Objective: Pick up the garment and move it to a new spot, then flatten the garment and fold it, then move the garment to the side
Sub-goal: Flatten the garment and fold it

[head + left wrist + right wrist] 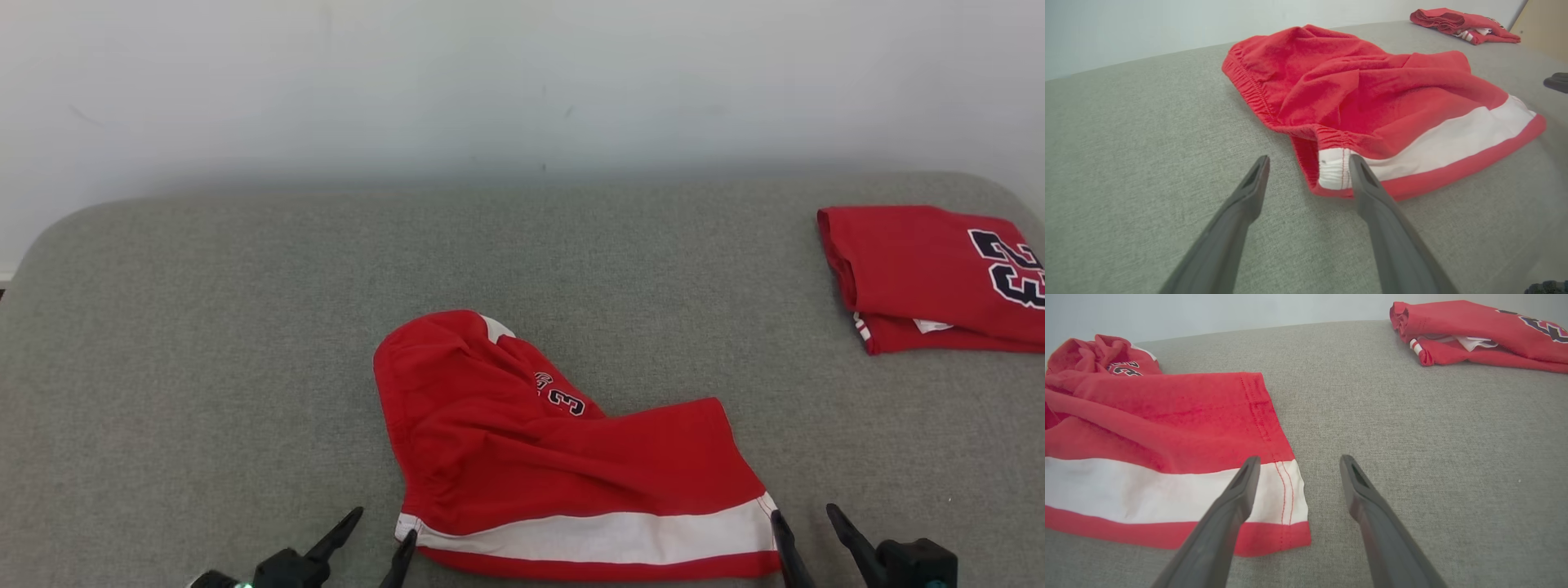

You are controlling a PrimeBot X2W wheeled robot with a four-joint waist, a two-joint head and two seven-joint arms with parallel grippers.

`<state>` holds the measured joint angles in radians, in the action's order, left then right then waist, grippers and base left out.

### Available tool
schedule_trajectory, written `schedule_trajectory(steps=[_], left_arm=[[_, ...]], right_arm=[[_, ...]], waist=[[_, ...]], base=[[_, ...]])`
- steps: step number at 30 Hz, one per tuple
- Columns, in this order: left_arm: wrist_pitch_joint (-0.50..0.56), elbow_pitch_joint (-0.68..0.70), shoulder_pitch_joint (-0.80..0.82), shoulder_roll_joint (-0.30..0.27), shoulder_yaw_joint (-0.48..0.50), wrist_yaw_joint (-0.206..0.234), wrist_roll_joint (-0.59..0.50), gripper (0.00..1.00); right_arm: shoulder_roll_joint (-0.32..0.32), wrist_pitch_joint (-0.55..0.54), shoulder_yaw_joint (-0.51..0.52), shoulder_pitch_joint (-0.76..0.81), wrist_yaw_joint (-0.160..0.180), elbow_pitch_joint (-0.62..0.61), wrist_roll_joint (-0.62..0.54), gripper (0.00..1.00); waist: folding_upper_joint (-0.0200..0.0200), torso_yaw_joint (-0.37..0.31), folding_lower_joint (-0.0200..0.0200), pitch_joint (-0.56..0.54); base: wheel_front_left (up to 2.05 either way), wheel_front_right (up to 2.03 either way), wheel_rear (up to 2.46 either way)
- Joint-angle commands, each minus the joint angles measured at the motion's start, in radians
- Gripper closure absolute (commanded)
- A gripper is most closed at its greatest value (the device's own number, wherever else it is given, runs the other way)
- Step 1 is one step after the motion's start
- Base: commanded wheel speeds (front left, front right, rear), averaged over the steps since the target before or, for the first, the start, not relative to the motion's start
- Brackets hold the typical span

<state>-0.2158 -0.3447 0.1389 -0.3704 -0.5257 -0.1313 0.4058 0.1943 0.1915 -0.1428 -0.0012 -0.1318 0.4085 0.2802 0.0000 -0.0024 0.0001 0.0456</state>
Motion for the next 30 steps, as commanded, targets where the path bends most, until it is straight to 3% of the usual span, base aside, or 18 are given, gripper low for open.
schedule_trajectory(steps=[1,16,17,18,19,25,30], left_arm=[[-0.006,-0.007,0.018,-0.006,-0.010,0.001,0.008,0.00],[-0.026,-0.163,0.218,-0.079,-0.294,0.002,0.189,0.00],[-0.028,-0.168,0.227,-0.079,-0.305,0.002,0.195,0.31],[-0.032,-0.173,0.237,-0.081,-0.330,0.002,0.216,1.00],[-0.033,-0.176,0.238,-0.084,-0.339,0.002,0.225,1.00],[-0.047,-0.149,0.216,-0.077,-0.327,0.002,0.258,1.00],[-0.050,-0.073,0.190,-0.073,-0.259,0.006,0.247,1.00]], right_arm=[[0.003,0.008,-0.004,-0.014,0.003,0.006,0.006,0.00],[-0.007,0.043,-0.139,-0.171,0.003,0.253,0.052,0.00],[-0.009,0.042,-0.153,-0.181,0.003,0.273,0.060,0.00],[-0.010,0.043,-0.173,-0.200,0.003,0.303,0.073,0.56],[-0.009,0.044,-0.181,-0.207,0.003,0.315,0.079,1.00],[0.005,0.071,-0.192,-0.220,0.003,0.311,0.104,1.00],[0.019,0.074,-0.171,-0.193,0.003,0.199,0.119,1.00]], waist=[[0.0000,-0.005,-0.0001,0.012],[0.0000,-0.036,-0.0001,0.055],[0.0000,-0.037,-0.0001,0.056],[0.0000,-0.036,-0.0001,0.057],[0.0000,-0.035,-0.0001,0.057],[0.0000,-0.021,-0.0001,0.042],[0.0000,-0.013,-0.0001,0.020]], base=[[0.00,0.00,0.00],[0.00,0.00,0.00],[0.00,0.00,0.00],[0.00,0.00,0.00],[0.00,0.00,0.00],[0.00,0.00,0.00],[0.00,0.00,0.00]])
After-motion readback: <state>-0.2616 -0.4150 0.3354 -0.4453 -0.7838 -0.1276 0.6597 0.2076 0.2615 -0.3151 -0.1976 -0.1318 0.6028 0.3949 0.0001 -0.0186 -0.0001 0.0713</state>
